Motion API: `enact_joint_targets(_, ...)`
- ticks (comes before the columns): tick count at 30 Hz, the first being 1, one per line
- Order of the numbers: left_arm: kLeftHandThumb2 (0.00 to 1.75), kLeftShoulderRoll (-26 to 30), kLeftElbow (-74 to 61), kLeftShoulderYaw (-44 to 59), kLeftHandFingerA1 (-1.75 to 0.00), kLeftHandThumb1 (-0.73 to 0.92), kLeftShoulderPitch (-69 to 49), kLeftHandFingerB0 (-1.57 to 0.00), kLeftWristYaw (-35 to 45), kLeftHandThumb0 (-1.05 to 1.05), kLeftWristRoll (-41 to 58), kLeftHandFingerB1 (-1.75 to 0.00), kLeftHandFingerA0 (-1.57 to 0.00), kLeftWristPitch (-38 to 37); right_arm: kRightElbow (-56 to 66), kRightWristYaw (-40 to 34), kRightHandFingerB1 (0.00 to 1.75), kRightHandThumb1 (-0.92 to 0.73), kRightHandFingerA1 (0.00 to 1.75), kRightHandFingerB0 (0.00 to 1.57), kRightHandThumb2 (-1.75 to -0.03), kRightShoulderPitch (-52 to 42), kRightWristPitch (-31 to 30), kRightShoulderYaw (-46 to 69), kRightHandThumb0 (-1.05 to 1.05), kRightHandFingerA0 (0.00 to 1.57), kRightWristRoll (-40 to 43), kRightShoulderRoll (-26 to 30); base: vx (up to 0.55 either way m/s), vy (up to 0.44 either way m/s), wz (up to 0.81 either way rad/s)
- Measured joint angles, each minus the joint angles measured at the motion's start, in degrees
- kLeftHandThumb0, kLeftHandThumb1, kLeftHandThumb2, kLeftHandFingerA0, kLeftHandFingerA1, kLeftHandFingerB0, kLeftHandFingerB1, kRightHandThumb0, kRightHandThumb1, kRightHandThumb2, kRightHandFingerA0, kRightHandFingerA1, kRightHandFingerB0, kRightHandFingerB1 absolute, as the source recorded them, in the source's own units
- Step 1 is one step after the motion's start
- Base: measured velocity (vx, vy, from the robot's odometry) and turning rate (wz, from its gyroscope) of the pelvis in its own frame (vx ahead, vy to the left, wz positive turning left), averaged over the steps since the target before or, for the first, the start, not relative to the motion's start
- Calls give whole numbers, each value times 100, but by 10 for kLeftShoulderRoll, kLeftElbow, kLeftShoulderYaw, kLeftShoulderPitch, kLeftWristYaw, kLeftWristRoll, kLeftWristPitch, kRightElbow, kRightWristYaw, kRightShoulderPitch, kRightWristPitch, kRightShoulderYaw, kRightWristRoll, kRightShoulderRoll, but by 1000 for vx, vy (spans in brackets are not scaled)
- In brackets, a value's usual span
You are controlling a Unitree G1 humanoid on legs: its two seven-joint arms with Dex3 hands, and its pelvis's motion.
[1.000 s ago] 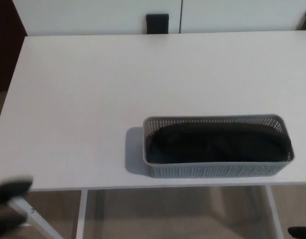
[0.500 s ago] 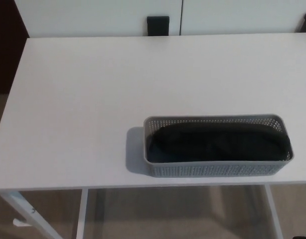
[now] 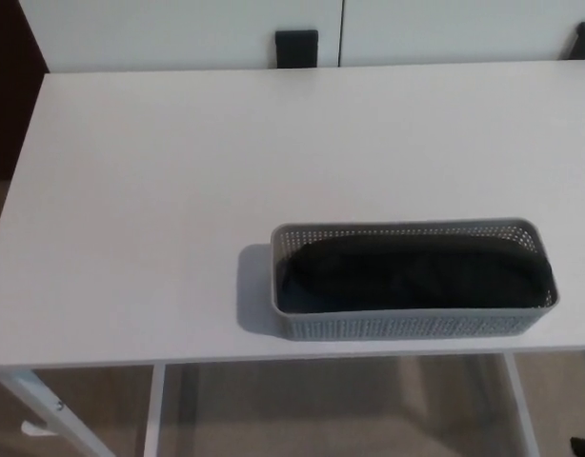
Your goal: The robot walk towards a table in front and pick up a black pencil case on the left hand side and put the pencil case into a small container on the right hand side
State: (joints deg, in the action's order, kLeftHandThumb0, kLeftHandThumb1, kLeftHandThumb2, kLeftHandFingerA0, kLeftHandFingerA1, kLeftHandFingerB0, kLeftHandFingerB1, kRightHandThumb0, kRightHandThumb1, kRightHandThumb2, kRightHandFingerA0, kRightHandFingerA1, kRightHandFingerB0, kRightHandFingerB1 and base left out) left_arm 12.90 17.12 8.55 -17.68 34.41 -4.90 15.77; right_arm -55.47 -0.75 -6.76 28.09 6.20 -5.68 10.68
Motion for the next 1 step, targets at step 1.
enact_joint_targets(1, 73, 0, 0, 0, -27, 38, 0, -7, 0, -61, 0, -19, -7, 0, 0, 0, 26, -71, 35, 10, -61, 0, 0, 0, -55, 24, 0, 0, 0, 0, 0)
